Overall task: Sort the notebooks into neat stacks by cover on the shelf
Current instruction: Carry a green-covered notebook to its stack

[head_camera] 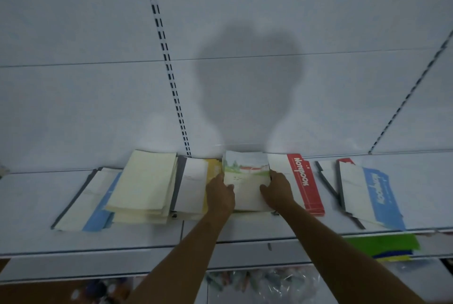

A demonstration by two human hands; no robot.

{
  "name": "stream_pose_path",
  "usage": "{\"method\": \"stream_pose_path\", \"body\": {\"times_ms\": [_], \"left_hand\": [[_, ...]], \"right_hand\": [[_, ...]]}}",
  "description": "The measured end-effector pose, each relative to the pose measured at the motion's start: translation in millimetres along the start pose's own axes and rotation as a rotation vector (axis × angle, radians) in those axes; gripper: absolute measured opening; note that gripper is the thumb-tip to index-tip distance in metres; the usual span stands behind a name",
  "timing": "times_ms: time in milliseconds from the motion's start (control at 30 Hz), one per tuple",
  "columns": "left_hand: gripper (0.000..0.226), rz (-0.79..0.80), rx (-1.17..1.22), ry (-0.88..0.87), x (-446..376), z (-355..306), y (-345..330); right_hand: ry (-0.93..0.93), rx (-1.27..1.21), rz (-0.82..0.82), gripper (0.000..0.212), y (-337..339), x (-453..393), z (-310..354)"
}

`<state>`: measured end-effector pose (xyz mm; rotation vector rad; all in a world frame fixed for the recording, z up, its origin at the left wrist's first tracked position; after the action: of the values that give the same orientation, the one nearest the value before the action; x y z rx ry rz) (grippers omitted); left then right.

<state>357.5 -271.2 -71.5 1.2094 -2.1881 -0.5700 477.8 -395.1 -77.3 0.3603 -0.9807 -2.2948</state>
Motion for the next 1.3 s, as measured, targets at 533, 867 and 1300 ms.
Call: {"method": "stream_pose_path", "body": {"times_ms": [533,867,1300], "left_hand": [[0.017,0.046,-0.216,-0.383,56,-78,-18],[0.063,0.592,-0.746,-0.895,243,-148,-159],[0.046,0.723,-0.72,-1.139,467,-191,-272]], "right_hand": [[-0.072,0.071,-0.149,0.036,92,41,-24],[-0.393,0.46,-0.341,0.053,260,232,-131],[-0.736,0.488,-0.483,0.058,412,446,-251]]}}
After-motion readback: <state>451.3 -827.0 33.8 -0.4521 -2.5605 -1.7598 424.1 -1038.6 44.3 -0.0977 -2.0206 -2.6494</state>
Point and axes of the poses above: each hand's wrist, its own x-axis away from the middle knuckle, its own y-axis out of the back of the hand, z = x × y, the point moved 5 cm from there along -x, towards the middle knuckle, and after that the axes turned 15 degrees about y, right-handed, at the moved point
